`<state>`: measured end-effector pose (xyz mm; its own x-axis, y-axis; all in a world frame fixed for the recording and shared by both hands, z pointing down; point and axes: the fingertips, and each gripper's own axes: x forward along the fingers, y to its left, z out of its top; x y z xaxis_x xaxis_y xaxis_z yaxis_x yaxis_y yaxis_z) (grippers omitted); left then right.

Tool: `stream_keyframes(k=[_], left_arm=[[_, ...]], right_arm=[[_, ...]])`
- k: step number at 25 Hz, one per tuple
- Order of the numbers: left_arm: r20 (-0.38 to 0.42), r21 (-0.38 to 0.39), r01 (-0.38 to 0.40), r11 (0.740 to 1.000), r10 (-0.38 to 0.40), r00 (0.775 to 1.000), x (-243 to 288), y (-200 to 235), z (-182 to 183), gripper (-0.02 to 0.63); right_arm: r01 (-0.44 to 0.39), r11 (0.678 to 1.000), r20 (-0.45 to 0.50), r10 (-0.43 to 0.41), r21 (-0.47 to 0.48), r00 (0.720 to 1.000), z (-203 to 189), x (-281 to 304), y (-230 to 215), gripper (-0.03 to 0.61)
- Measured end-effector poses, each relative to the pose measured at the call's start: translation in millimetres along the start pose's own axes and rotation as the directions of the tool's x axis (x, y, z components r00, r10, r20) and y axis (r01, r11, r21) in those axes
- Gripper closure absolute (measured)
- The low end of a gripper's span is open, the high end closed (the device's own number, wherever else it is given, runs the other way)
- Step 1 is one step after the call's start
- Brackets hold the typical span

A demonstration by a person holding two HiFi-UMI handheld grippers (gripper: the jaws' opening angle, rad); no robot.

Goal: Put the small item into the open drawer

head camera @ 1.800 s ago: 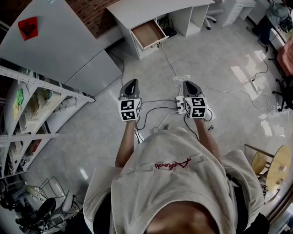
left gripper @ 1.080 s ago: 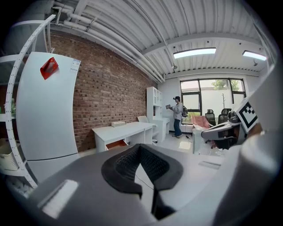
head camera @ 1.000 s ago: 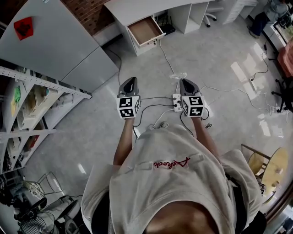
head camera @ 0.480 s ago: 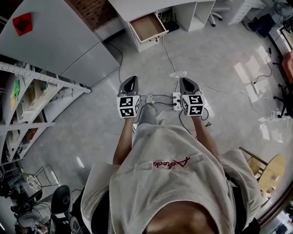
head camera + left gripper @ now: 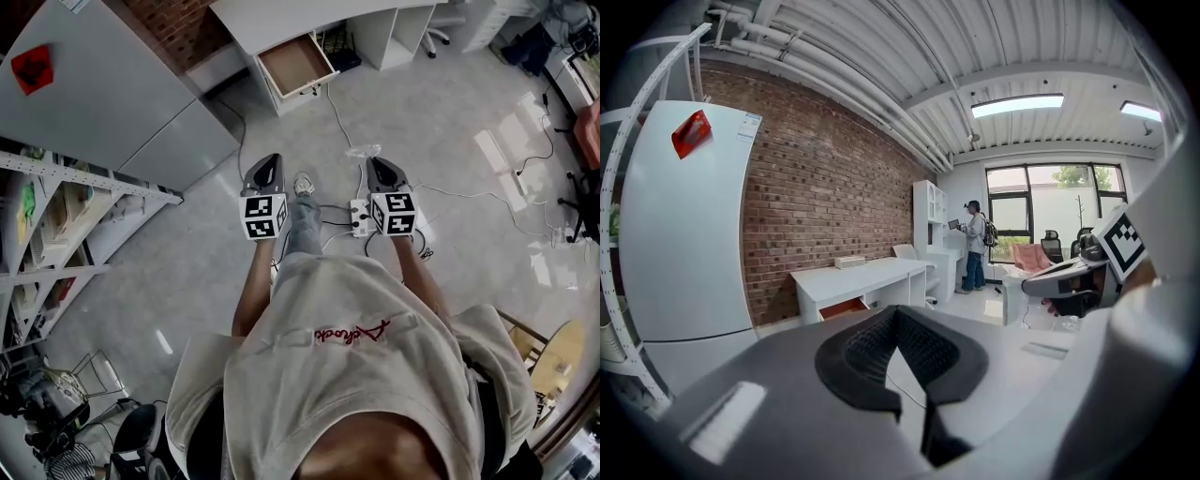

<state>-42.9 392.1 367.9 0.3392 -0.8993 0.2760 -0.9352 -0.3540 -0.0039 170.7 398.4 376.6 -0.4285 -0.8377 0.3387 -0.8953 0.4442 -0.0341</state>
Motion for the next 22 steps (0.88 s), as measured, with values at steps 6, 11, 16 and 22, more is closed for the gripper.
stream_keyframes(k=[6, 11, 16, 22], left_arm=[[0.011, -0.012, -0.003, 1.0, 0.003, 1.0, 41, 23, 5, 0.604], [0.003, -0.024, 0.01, 1.0, -0.01, 1.0, 86, 53, 11, 0.604], [-0.009, -0.037, 0.017, 0.999, -0.018, 1.0, 133, 87, 24, 0.604], [-0.017, -0.046, 0.029, 0.999, -0.029, 0.999, 193, 136, 47, 0.604]], right_arm=[[0.0, 1.0, -0.003, 0.0, -0.013, 1.0, 10, 42, -14, 0.566], [0.003, 1.0, -0.013, -0.003, -0.026, 1.0, 30, 94, -24, 0.566], [0.001, 0.999, -0.034, -0.003, -0.035, 0.999, 51, 146, -35, 0.566], [0.01, 0.999, -0.036, -0.012, -0.042, 0.999, 90, 219, -47, 0.566]])
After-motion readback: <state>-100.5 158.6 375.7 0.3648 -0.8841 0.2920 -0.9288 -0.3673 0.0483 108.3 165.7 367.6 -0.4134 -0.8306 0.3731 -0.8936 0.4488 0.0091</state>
